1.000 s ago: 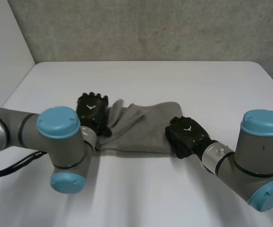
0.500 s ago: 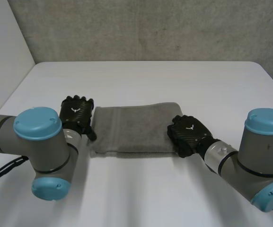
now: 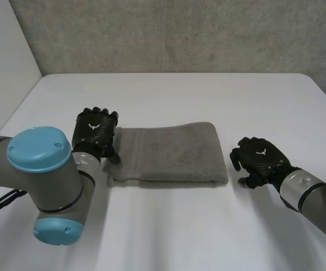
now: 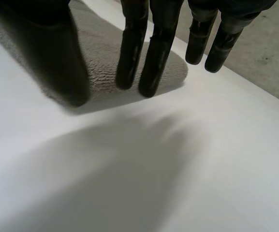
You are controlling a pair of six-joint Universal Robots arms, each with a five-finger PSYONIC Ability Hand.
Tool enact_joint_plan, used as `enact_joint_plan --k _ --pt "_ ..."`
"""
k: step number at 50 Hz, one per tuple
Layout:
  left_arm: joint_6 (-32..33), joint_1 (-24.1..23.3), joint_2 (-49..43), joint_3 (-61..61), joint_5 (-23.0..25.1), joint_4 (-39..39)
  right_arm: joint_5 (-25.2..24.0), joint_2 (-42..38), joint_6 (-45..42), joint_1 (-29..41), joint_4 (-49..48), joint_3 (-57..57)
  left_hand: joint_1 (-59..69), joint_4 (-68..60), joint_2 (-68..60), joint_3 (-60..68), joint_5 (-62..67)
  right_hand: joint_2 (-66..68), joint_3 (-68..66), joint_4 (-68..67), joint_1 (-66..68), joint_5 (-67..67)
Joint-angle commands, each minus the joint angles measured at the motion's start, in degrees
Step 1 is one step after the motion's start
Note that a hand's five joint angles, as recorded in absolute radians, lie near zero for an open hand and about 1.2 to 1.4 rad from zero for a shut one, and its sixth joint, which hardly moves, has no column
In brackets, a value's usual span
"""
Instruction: Fold the towel.
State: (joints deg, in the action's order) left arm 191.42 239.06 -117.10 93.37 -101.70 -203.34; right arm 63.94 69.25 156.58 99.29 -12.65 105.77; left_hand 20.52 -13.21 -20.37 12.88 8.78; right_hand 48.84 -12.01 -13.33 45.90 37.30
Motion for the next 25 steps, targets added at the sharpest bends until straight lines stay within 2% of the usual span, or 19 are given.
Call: enact_joint_plan --k 1,5,10,17,25 --pt "-0.08 -0.35 2.31 -0.12 0.1 0.04 2.68 0.62 10.2 0.64 -0.1 -2.4 -2.06 3.21 1.91 -2.88 -0.33 -40.6 2.01 3.33 -37.67 -37.3" --pt "-1.31 -1.4 4.15 -0.12 0.53 0.22 3.83 -0.34 21.45 0.99 0.25 -6.61 -2.4 3.21 2.25 -2.88 -0.66 -40.27 2.01 3.33 -37.33 -37.3" --pt "-4.3 -1.76 4.86 0.06 2.56 0.48 3.91 -4.2 28.15 1.08 0.43 -11.09 -2.4 3.21 2.25 -2.88 -0.66 -39.76 2.01 3.33 -36.83 -37.3" --pt "-9.48 -0.44 5.48 0.85 7.47 3.64 4.09 -10.45 29.49 1.17 4.3 -18.58 -2.4 3.21 2.25 -2.88 -0.66 -31.86 2.01 3.33 -28.92 -30.31" --pt "-10.81 1.76 5.48 1.11 9.41 5.05 4.35 -19.24 29.4 2.57 10.62 -29.04 -2.4 3.21 2.25 -2.88 -0.66 -19.74 2.01 3.33 -16.81 -18.2"
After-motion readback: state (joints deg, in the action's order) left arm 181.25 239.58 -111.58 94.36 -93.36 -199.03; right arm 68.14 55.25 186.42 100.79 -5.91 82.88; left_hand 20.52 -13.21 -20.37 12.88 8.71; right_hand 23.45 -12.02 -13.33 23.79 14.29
